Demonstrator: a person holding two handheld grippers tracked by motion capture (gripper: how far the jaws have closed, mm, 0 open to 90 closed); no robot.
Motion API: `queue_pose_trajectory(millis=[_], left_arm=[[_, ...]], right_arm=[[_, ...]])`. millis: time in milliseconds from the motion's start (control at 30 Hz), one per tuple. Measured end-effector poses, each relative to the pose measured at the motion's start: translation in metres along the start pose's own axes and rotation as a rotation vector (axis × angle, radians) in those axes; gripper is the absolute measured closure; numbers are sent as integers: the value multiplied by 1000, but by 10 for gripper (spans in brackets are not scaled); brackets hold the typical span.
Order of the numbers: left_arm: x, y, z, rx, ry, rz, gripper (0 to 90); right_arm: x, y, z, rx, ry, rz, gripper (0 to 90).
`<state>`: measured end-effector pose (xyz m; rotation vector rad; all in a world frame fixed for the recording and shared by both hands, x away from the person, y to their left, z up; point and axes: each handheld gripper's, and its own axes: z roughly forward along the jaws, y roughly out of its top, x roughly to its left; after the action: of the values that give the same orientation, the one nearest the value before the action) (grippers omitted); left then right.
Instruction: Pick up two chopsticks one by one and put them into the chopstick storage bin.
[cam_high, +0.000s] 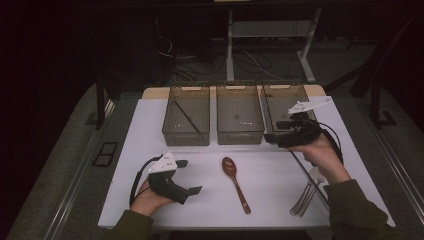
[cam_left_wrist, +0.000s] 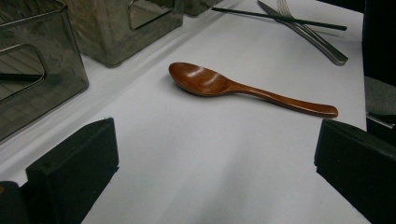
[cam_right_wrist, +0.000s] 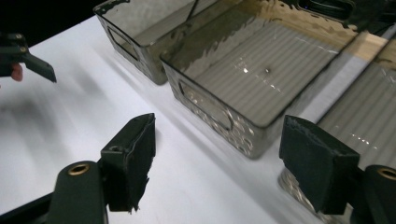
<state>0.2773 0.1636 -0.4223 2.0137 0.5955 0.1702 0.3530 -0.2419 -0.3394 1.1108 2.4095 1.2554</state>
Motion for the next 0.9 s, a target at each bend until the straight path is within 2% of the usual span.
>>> queue_pose_trajectory(millis=[300, 500, 900], left_arm=[[0, -1, 0, 5, 3, 1, 0], [0, -1, -2, -1, 8, -2, 0], [0, -2, -2, 10, 7, 4, 0]], right_arm=[[-5, -34, -16, -12, -19, 23, 279], [-8, -56, -25, 11, -36, 44, 280], [-7, -85, -46, 35, -65, 51, 295]])
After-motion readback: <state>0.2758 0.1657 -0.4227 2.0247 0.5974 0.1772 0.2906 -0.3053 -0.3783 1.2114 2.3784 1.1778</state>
